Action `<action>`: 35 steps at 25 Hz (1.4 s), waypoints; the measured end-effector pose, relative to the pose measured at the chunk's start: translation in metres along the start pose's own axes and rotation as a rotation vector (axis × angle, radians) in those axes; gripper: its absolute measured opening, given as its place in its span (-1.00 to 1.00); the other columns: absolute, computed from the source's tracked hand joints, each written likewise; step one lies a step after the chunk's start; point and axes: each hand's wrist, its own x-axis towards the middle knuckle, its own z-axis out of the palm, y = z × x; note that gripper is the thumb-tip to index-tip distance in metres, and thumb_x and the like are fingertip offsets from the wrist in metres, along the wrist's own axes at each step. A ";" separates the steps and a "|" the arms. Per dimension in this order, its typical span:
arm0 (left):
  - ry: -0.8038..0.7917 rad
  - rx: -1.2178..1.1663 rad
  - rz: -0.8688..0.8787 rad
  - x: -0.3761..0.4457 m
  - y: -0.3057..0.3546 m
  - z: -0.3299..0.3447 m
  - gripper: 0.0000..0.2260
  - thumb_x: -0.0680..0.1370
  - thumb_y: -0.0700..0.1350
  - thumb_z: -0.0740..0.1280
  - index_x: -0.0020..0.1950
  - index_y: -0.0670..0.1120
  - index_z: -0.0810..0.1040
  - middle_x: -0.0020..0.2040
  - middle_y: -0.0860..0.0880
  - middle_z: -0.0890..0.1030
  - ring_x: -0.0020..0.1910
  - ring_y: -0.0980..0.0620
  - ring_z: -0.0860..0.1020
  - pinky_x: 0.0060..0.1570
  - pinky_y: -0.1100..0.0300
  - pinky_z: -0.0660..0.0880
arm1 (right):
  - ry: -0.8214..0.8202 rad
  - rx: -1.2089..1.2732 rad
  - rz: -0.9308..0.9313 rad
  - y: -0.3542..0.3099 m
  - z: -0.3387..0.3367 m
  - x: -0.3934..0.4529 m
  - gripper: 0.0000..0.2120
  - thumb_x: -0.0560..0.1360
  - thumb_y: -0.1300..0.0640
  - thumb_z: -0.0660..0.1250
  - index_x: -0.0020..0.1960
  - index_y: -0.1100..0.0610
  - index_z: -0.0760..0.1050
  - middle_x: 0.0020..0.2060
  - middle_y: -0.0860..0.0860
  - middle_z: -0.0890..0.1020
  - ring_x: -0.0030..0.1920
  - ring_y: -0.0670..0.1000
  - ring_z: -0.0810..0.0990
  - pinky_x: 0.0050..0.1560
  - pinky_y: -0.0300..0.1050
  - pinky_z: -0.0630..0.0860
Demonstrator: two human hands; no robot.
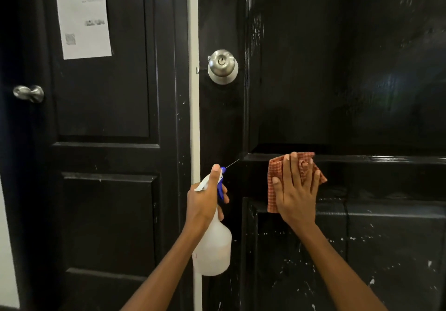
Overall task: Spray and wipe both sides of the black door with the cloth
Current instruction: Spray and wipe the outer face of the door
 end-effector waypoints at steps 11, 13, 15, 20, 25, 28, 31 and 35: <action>-0.023 0.011 0.007 -0.002 0.016 0.020 -0.41 0.49 0.32 0.17 -0.11 -0.22 0.60 -0.31 -0.11 0.64 -0.42 0.02 0.59 -0.41 0.26 0.52 | -0.023 0.028 -0.024 -0.015 0.009 -0.008 -0.32 0.68 -0.18 0.00 0.68 0.08 -0.13 0.67 0.08 -0.10 0.63 0.29 -0.15 0.56 0.41 -0.09; 0.023 0.026 0.022 -0.004 0.015 0.017 -0.44 0.48 0.31 0.16 -0.06 -0.18 0.62 -0.25 -0.10 0.68 -0.33 0.02 0.65 -0.38 0.34 0.52 | -0.037 0.017 -0.113 -0.034 0.012 -0.002 -0.36 0.70 -0.17 -0.03 0.68 0.08 -0.07 0.67 0.09 -0.06 0.63 0.29 -0.11 0.56 0.41 -0.07; 0.045 0.043 0.041 -0.009 0.012 0.011 -0.45 0.50 0.31 0.15 -0.08 -0.16 0.63 -0.25 -0.10 0.68 -0.40 -0.03 0.62 -0.44 0.33 0.51 | -0.036 0.015 -0.197 -0.062 0.015 0.016 -0.40 0.72 -0.17 -0.07 0.68 0.04 -0.03 0.67 0.06 -0.02 0.64 0.27 -0.08 0.57 0.39 -0.04; 0.063 0.051 0.053 -0.016 0.008 0.003 -0.46 0.51 0.31 0.14 -0.07 -0.14 0.63 -0.23 -0.11 0.68 -0.51 -0.05 0.55 -0.52 0.21 0.50 | -0.029 0.030 -0.263 -0.074 0.019 0.029 -0.42 0.71 -0.16 -0.01 0.68 -0.01 0.01 0.66 0.02 0.04 0.65 0.18 -0.06 0.61 0.25 -0.09; 0.007 0.027 0.041 -0.022 0.005 0.027 -0.44 0.52 0.31 0.14 -0.08 -0.16 0.63 -0.21 -0.10 0.69 -0.50 -0.04 0.56 -0.49 0.18 0.51 | -0.018 -0.026 -0.318 -0.007 0.003 0.025 -0.44 0.71 -0.15 0.03 0.66 -0.01 0.10 0.65 -0.01 0.11 0.65 0.17 0.00 0.60 0.29 -0.02; -0.056 0.024 0.040 -0.027 0.000 0.051 -0.45 0.55 0.30 0.13 -0.10 -0.15 0.65 -0.22 -0.09 0.69 -0.43 -0.04 0.60 -0.43 0.17 0.53 | 0.036 -0.044 -0.200 0.055 -0.018 0.019 -0.48 0.71 -0.10 0.07 0.63 0.00 0.20 0.63 -0.03 0.19 0.63 0.17 0.11 0.58 0.29 0.04; -0.090 0.006 0.022 -0.033 -0.002 0.084 -0.43 0.50 0.33 0.14 -0.14 -0.15 0.64 -0.23 -0.09 0.69 -0.41 -0.07 0.60 -0.42 0.14 0.55 | 0.050 -0.061 0.023 0.130 -0.047 0.009 -0.50 0.71 -0.08 0.07 0.63 0.00 0.22 0.62 -0.06 0.21 0.62 0.14 0.15 0.58 0.30 0.03; -0.179 0.015 0.019 -0.040 0.001 0.133 -0.43 0.48 0.34 0.15 -0.16 -0.15 0.63 -0.23 -0.09 0.69 -0.47 -0.04 0.58 -0.47 0.16 0.53 | 0.057 -0.073 0.491 0.206 -0.079 0.016 -0.46 0.71 -0.18 -0.09 0.66 -0.10 0.05 0.66 -0.08 0.03 0.65 0.18 -0.07 0.60 0.29 -0.14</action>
